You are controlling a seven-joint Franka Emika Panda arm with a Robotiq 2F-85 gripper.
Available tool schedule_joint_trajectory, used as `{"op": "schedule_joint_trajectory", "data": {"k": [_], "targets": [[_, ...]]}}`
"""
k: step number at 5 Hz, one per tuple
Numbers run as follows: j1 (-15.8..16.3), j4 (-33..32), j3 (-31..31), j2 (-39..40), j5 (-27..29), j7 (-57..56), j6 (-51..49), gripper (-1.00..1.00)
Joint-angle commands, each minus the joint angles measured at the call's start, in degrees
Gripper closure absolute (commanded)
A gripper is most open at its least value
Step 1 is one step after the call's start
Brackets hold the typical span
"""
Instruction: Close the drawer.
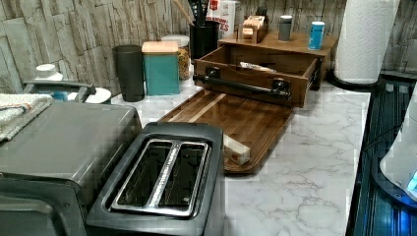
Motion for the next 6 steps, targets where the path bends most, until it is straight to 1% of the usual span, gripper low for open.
{"op": "schedule_joint_trajectory", "data": {"k": [1,2,3,5,6], "targets": [[0.0,0.0,0.0,0.0,0.0,0.0,0.0,1.00],[0.3,-1.2,0.7,0.8,0.8,-5.4,0.5,1.00],[0.1,-5.4,1.3,0.6,1.1,-15.5,4.2,1.00],[1.0,-15.7,1.8,-1.3,-2.9,-26.9,15.1,1.00],[1.8,-20.6,1.9,-0.9,-8.9,-31.2,21.2,1.00]]}}
